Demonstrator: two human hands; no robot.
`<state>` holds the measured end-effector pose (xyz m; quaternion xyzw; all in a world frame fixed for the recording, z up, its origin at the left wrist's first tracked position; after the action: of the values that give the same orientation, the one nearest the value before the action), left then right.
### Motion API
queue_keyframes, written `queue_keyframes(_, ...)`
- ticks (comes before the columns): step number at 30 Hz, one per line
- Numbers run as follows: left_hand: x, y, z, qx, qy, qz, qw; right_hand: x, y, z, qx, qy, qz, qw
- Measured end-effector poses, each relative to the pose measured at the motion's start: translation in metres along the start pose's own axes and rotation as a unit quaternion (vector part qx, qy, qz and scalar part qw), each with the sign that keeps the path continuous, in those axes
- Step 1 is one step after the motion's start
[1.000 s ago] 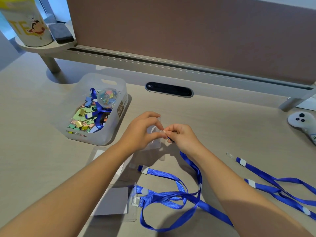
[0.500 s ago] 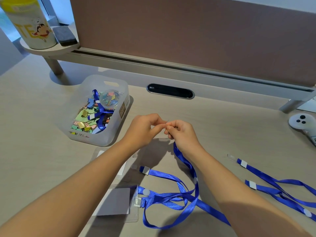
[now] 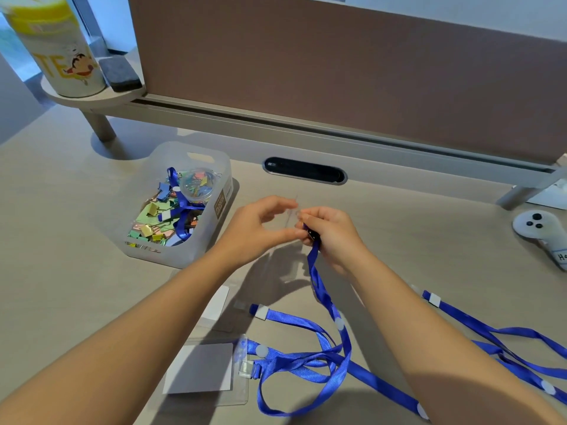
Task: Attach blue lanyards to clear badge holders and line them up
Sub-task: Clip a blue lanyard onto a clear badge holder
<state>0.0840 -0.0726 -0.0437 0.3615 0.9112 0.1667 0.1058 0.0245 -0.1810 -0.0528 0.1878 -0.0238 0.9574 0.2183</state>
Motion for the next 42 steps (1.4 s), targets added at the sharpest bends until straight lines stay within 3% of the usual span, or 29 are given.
queue_keyframes(6, 0.000, 0.000, -0.001, -0.085, -0.035, -0.062, 0.994, 0.001, 0.008, 0.014, -0.099, -0.024, 0.030, 0.994)
queue_keyframes(11, -0.011, 0.003, -0.008, -0.093, -0.031, -0.151, 0.984, -0.005, 0.013, 0.035, -0.065, 0.012, 0.031, 0.997)
queue_keyframes(15, -0.021, 0.016, -0.027, -0.097, -0.086, -0.205, 0.970, -0.009, 0.017, 0.063, 0.021, 0.065, 0.007, 0.998)
queue_keyframes(22, -0.036, 0.044, -0.062, -0.233, -0.177, -0.220, 0.931, -0.013, 0.015, 0.113, 0.205, 0.165, -0.060, 0.963)
queue_keyframes(28, -0.039, 0.053, -0.067, -0.232, -0.134, -0.234, 0.935, -0.012, 0.007, 0.122, 0.312, 0.212, -0.059, 0.924)
queue_keyframes(34, -0.043, 0.050, -0.061, -0.235, -0.120, -0.244, 0.933, -0.016, 0.000, 0.119, 0.440, 0.239, -0.076, 0.862)
queue_keyframes(38, -0.048, 0.051, -0.065, -0.260, -0.129, -0.252, 0.923, -0.023, -0.001, 0.112, 0.419, 0.212, -0.071, 0.880)
queue_keyframes(42, -0.050, 0.049, -0.063, -0.272, -0.140, -0.236, 0.922, -0.028, 0.002, 0.106, 0.315, 0.216, -0.083, 0.921)
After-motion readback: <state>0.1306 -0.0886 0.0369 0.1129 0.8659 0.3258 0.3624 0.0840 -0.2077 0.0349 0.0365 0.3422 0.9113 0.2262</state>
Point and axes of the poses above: each hand's wrist, its own x-axis away from the middle knuckle, its own y-axis out of the back of the hand, z = x × y, the point moved 4 cm from there along -x, towards the middle knuckle, and after that the axes turned 1 degree about -y, right-handed, at the moved point
